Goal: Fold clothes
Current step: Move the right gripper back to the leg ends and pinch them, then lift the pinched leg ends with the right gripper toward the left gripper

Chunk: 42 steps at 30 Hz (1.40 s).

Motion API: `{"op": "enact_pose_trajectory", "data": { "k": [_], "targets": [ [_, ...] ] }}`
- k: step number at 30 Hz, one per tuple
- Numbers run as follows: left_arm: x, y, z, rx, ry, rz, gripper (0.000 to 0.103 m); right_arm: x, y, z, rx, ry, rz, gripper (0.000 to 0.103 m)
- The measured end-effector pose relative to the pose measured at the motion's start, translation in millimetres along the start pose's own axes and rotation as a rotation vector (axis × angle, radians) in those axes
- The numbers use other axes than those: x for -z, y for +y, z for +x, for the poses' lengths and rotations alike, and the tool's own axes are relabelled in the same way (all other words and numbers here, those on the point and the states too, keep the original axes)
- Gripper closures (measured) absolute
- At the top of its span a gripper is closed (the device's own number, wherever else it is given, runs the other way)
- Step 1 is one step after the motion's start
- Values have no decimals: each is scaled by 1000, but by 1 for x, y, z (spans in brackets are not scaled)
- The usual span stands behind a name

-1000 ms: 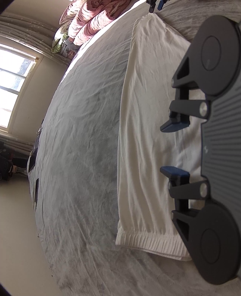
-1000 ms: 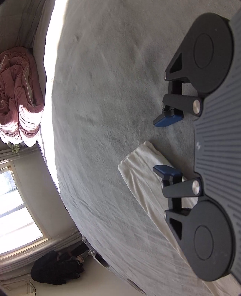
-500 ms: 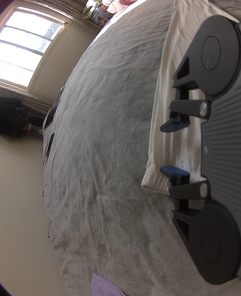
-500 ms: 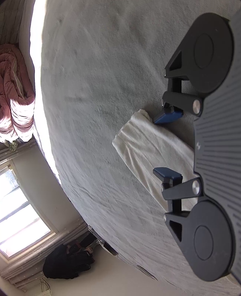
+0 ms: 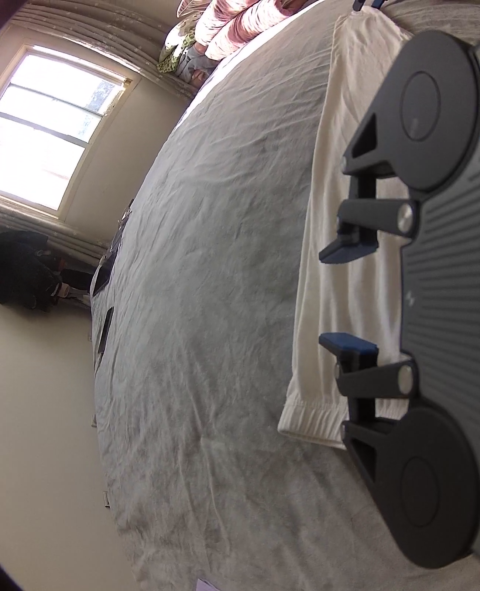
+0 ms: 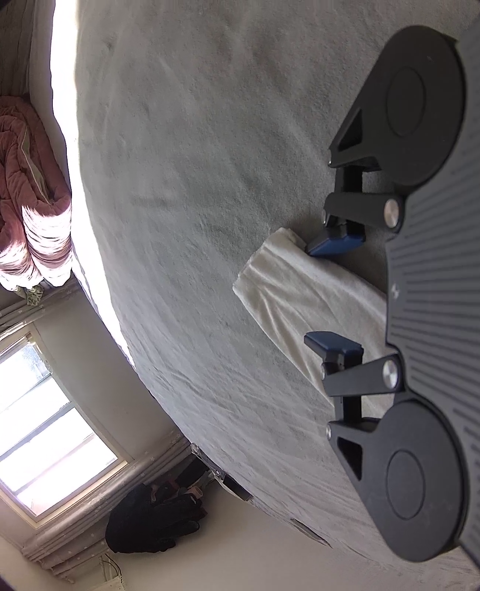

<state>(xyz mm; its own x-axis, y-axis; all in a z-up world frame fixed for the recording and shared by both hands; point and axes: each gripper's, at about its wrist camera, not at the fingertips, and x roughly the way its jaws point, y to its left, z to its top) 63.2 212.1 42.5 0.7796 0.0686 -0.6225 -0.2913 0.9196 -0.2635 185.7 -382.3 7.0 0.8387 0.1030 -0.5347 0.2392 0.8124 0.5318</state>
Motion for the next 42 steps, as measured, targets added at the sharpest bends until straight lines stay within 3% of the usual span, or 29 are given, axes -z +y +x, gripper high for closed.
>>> {"op": "enact_pose_trajectory", "data": {
  "k": [4,7,19,26,29,31,33,42],
  "targets": [
    [15,-21,2,62,47,75,60,-2,-7,-1,-1,-11,17,65],
    [20,-35,-1,61,33,151,58,-1,-2,1,18,-22,-7,65],
    [21,-36,-1,98,51,148,54,3,11,7,62,-37,-56,63],
    [31,-45,5,85,74,214,51,5,17,9,84,-44,-79,63],
    [33,-50,5,70,73,259,51,6,19,10,84,-46,-82,75],
    [31,-47,3,76,72,244,51,7,20,10,68,-43,-69,86],
    [28,-43,2,83,72,217,51,8,24,6,44,-63,-69,90],
    [15,-27,-7,97,55,119,51,8,63,-23,-31,-188,-147,94]
  ]
}}
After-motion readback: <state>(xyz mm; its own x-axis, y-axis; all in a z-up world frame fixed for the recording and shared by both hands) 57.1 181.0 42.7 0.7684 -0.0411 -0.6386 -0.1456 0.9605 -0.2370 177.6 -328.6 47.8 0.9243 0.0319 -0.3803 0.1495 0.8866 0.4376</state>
